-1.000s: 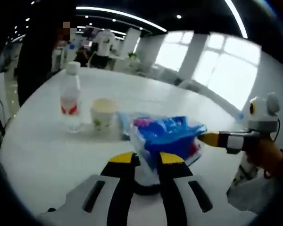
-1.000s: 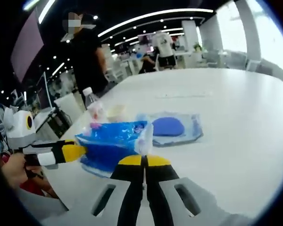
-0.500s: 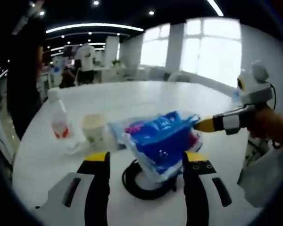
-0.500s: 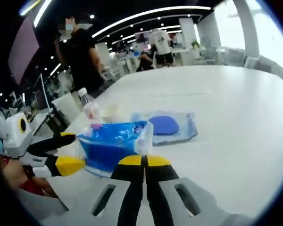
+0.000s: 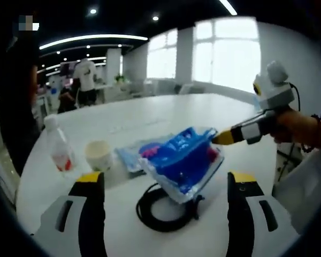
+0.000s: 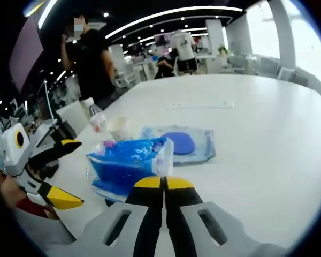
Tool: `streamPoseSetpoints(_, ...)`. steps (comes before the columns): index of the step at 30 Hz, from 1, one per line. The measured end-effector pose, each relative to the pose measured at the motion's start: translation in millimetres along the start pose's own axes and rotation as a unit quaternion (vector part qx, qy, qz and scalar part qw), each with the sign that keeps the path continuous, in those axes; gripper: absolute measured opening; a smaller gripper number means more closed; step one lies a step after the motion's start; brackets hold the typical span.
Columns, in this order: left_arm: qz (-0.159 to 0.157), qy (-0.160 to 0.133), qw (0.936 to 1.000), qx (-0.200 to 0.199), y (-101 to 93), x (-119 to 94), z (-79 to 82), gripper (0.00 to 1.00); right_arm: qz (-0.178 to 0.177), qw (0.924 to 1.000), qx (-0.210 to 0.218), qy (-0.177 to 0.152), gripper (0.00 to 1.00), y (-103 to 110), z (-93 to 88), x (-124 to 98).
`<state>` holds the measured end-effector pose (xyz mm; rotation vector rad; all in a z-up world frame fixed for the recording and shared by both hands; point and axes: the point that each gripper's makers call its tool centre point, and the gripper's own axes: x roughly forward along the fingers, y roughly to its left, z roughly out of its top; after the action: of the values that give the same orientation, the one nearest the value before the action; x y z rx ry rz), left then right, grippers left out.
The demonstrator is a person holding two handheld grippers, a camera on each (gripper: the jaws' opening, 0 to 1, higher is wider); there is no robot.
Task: Arrange the tabletop items into an orderly group along one side of the table until the central work area is clear of visible clutter.
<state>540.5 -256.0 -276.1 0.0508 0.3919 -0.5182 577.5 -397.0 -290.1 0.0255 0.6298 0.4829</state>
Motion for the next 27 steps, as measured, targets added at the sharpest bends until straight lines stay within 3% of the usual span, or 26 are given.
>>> streamPoseSetpoints(3, 0.000, 0.000, 1.0000, 0.000, 0.6, 1.0, -0.7, 0.97, -0.003, 1.0000, -0.003, 0.003, 0.01, -9.4, 0.5, -0.4)
streamPoseSetpoints(6, 0.003, 0.007, 0.9999, -0.010, 3.5, 1.2, -3.9, 0.93, -0.008, 0.9998, -0.018, -0.001, 0.01, -18.9, 3.8, -1.8)
streamPoseSetpoints(9, 0.002, 0.004, 0.9999, -0.014, 4.5, 0.5, -4.1, 0.98, -0.009, 0.9997, -0.021, 0.000, 0.01, -25.4, 6.2, -2.0)
streamPoseSetpoints(20, -0.004, 0.020, 0.9990, 0.038, -1.3, 4.0, -8.2, 0.99, -0.008, 0.9996, -0.025, 0.007, 0.01, -47.2, 16.1, -3.0)
streamPoseSetpoints(27, -0.007, 0.022, 0.9995, 0.021, 2.0, 3.5, -10.1, 0.99, -0.009, 0.9995, -0.030, 0.009, 0.01, -61.2, 22.8, -5.3)
